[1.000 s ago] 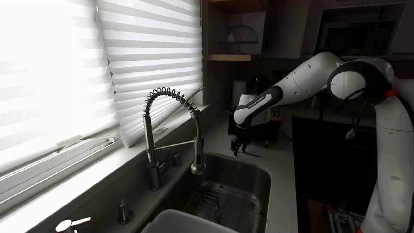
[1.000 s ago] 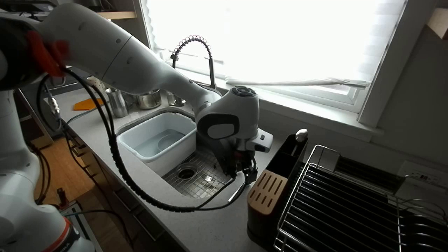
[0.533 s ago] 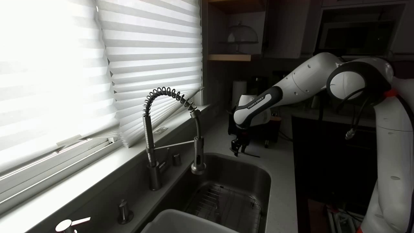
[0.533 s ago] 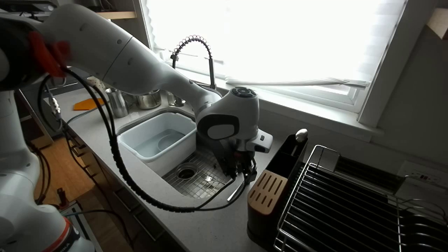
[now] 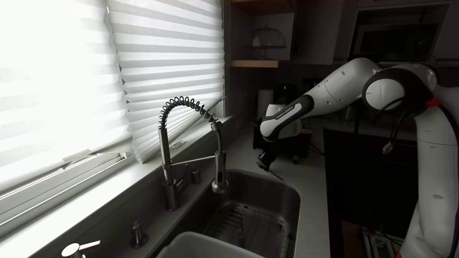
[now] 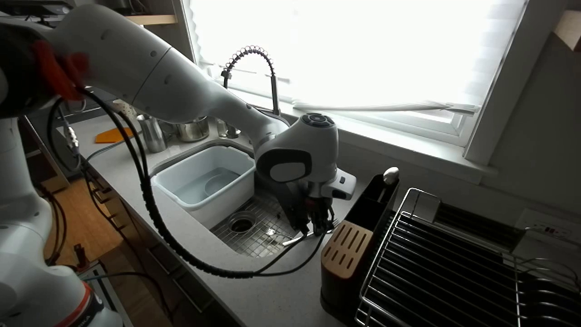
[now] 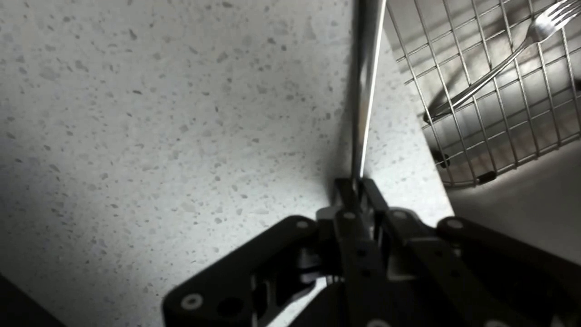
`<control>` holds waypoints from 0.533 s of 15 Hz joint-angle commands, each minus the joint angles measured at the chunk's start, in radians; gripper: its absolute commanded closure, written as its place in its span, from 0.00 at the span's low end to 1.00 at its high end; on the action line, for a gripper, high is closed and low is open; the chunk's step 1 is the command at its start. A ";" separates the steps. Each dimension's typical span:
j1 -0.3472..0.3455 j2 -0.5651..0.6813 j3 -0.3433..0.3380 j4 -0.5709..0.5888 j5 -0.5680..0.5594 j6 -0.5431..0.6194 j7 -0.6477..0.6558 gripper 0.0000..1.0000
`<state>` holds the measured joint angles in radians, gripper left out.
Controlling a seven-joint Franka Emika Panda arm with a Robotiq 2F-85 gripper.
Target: Put the spoon and fork on the dish rack
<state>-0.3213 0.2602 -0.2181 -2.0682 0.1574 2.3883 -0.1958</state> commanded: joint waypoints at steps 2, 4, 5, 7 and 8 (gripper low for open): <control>-0.004 0.007 0.003 0.000 0.003 -0.014 -0.008 0.98; -0.008 0.002 0.009 0.000 0.016 -0.020 -0.026 0.98; -0.010 0.002 0.011 0.002 0.018 -0.027 -0.036 0.98; 0.004 -0.048 0.025 -0.008 0.019 -0.057 -0.039 0.98; 0.007 -0.071 0.028 -0.015 0.017 -0.071 -0.044 0.98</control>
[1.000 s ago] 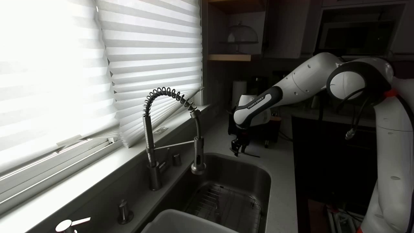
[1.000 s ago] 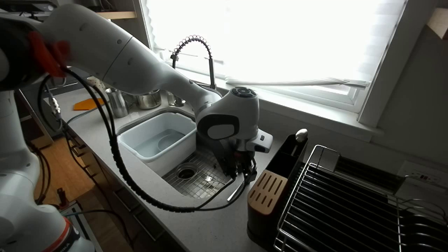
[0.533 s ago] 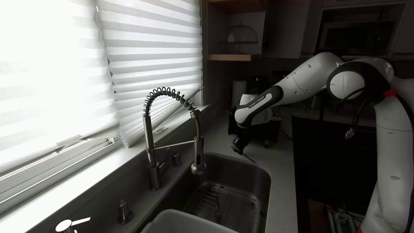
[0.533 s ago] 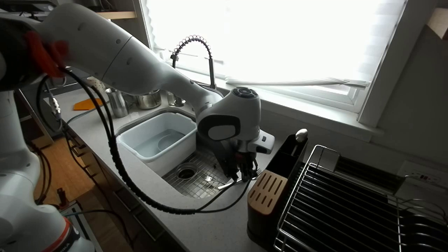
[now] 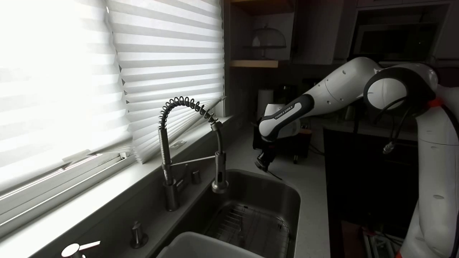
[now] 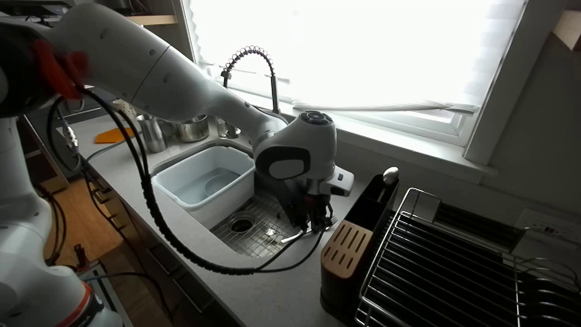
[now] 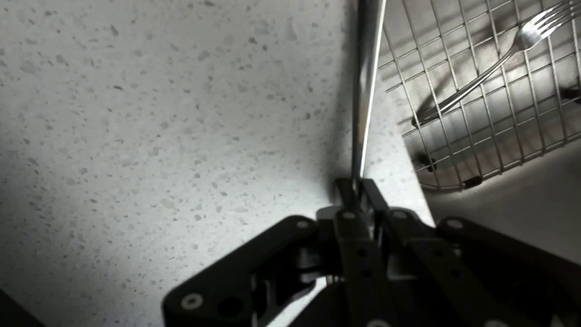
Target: Put the spoon and fork on the dish rack
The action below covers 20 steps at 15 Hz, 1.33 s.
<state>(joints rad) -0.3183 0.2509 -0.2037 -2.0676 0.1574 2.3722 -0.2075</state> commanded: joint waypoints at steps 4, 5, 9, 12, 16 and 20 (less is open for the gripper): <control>0.003 -0.161 -0.008 -0.018 -0.003 -0.092 -0.050 0.98; 0.001 -0.184 -0.017 -0.016 -0.005 -0.095 -0.050 0.98; -0.001 -0.292 -0.057 -0.025 0.008 -0.084 -0.038 0.98; 0.006 -0.374 -0.077 -0.049 -0.008 -0.033 0.019 0.98; -0.001 -0.439 -0.084 -0.083 -0.043 0.157 0.142 0.98; -0.028 -0.460 -0.078 -0.123 -0.096 0.332 0.295 0.98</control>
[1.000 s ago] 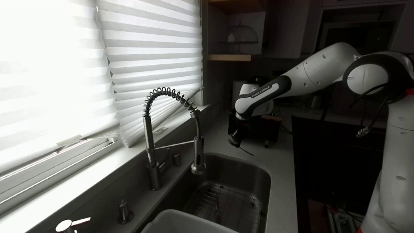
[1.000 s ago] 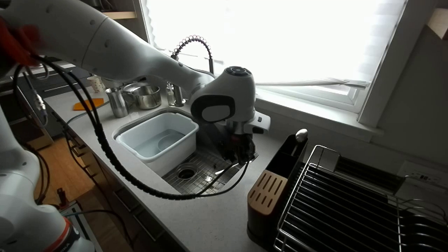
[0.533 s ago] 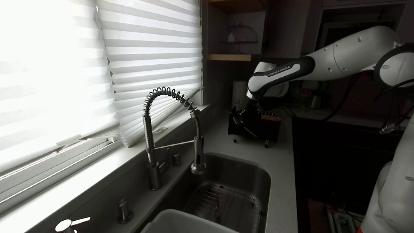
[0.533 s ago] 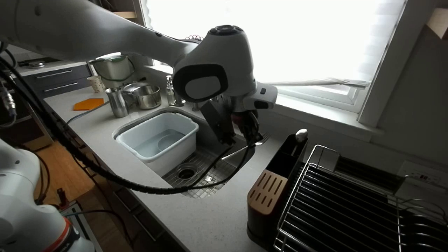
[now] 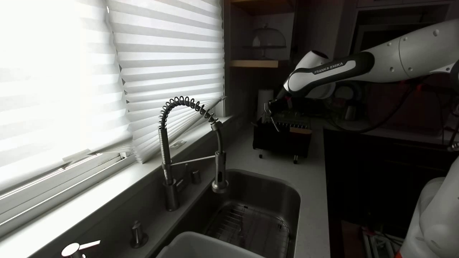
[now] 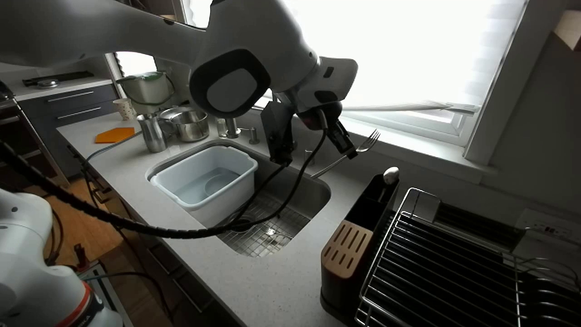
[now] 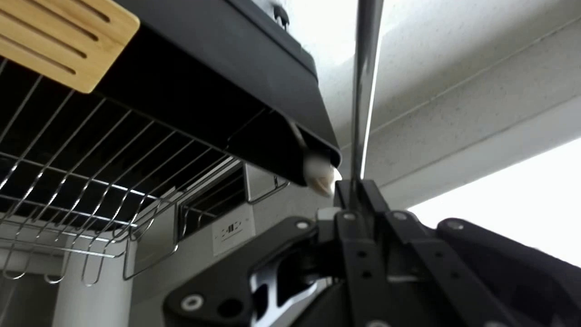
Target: Put the spoon and fork on the dish rack
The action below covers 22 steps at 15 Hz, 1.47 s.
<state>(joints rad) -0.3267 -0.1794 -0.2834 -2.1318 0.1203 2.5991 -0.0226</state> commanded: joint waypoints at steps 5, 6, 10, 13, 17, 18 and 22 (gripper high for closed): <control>-0.139 0.000 0.038 -0.081 -0.318 0.236 0.386 0.98; -0.154 0.004 0.041 -0.080 -0.354 0.242 0.428 0.98; -0.214 0.017 0.065 -0.077 -0.514 0.268 0.600 0.98; -0.227 0.040 0.073 -0.071 -0.570 0.312 0.692 0.98; -0.229 0.080 0.074 -0.059 -0.615 0.384 0.765 0.98; -0.218 0.088 0.068 -0.061 -0.593 0.388 0.756 0.98; -0.227 0.107 0.063 -0.054 -0.607 0.397 0.786 0.98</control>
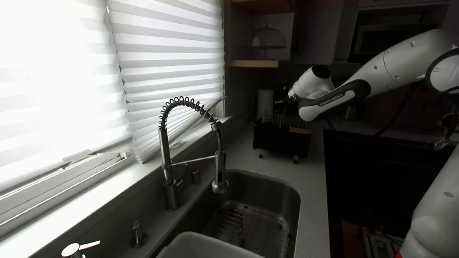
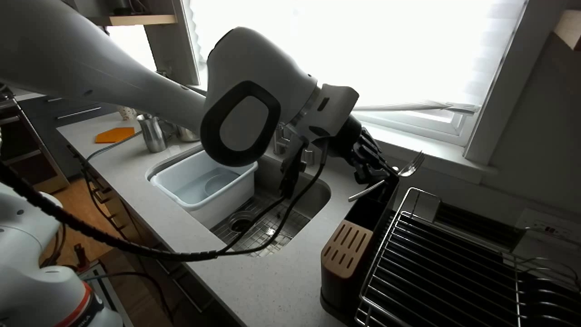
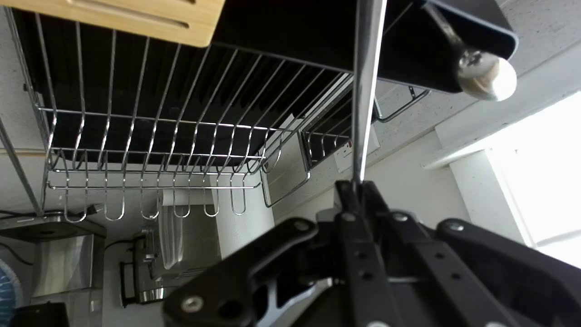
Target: Put the spoon and fork on the dish rack
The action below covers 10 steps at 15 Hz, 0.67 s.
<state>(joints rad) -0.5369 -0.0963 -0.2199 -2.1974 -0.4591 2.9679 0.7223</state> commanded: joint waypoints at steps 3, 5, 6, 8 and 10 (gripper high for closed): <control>-0.025 0.030 -0.004 0.013 -0.025 0.038 0.051 0.98; -0.031 0.032 -0.005 0.016 -0.029 0.041 0.058 0.98; -0.034 0.033 -0.006 0.017 -0.030 0.042 0.061 0.98; -0.042 0.036 -0.005 0.021 -0.036 0.041 0.067 0.98; -0.058 0.048 -0.002 0.034 -0.068 0.054 0.108 0.98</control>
<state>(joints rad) -0.5679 -0.0795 -0.2238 -2.1883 -0.4622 2.9863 0.7537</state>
